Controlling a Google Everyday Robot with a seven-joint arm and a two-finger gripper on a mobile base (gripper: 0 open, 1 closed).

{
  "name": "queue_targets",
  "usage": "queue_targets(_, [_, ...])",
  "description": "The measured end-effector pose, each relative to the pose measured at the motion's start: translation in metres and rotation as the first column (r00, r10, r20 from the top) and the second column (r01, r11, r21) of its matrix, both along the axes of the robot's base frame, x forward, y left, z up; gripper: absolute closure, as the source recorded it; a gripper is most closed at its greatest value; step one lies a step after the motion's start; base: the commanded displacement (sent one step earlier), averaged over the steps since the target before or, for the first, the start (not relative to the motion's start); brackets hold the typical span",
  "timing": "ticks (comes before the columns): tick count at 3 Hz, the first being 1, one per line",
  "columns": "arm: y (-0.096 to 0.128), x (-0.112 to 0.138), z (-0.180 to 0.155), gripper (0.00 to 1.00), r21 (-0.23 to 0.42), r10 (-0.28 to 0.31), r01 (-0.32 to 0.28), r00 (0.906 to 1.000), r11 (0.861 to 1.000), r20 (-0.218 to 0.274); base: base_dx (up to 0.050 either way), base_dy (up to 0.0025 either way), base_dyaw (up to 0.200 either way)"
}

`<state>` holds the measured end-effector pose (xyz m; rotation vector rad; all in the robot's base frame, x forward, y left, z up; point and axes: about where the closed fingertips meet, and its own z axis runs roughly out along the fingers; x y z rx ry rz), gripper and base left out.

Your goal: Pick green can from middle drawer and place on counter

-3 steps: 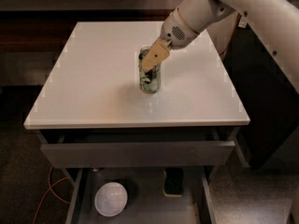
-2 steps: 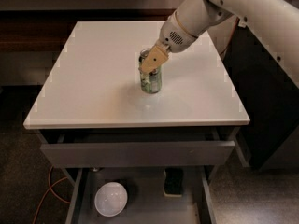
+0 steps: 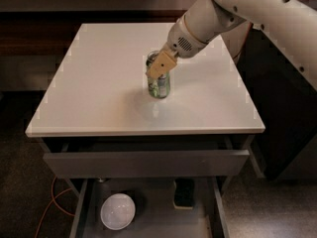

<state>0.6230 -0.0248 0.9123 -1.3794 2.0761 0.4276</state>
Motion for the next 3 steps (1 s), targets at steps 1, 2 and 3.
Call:
queue_targets(1, [0.0017, -0.0004, -0.0013, 0.09, -0.001, 0.004, -0.004, 1.0, 1.0, -0.004, 0.0, 0.0, 0.0])
queue_targets(2, [0.0031, -0.0005, -0.0024, 0.0, -0.001, 0.007, -0.007, 1.0, 1.0, -0.005, 0.0, 0.0, 0.0])
queue_targets(3, [0.0031, -0.0005, -0.0024, 0.0, -0.001, 0.007, -0.007, 1.0, 1.0, -0.005, 0.0, 0.0, 0.0])
